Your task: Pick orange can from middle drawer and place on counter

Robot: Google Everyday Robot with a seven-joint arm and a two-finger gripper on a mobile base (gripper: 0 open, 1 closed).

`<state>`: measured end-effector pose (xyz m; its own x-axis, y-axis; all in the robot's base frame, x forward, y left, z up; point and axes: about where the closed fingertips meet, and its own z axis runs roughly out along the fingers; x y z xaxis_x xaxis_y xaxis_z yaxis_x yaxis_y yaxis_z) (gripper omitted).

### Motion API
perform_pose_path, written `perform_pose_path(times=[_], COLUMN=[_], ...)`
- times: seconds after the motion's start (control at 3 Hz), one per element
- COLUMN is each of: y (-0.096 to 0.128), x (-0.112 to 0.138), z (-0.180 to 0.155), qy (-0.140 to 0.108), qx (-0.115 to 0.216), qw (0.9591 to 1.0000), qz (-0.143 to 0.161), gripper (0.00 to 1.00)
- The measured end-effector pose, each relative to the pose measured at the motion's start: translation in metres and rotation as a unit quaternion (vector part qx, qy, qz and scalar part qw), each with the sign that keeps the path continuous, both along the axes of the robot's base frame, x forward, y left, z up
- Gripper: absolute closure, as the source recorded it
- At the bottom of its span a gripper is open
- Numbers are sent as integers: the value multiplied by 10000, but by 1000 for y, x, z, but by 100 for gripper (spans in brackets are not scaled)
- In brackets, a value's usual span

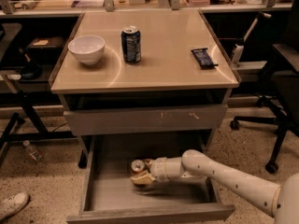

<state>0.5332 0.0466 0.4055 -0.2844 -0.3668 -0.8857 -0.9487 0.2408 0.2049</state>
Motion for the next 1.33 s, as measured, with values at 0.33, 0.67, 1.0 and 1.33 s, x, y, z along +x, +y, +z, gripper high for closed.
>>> perform_pose_path(times=[0.33, 0.67, 1.0, 1.33], y=[0, 2, 2, -5], x=[0, -5, -10, -14], z=[0, 34, 86, 136], qy=[-2, -202, -482, -670], qx=[0, -14, -65, -163], qw=[10000, 9998, 9987, 9972], qz=[1, -35, -125, -290], gripper=[89, 100, 100, 100])
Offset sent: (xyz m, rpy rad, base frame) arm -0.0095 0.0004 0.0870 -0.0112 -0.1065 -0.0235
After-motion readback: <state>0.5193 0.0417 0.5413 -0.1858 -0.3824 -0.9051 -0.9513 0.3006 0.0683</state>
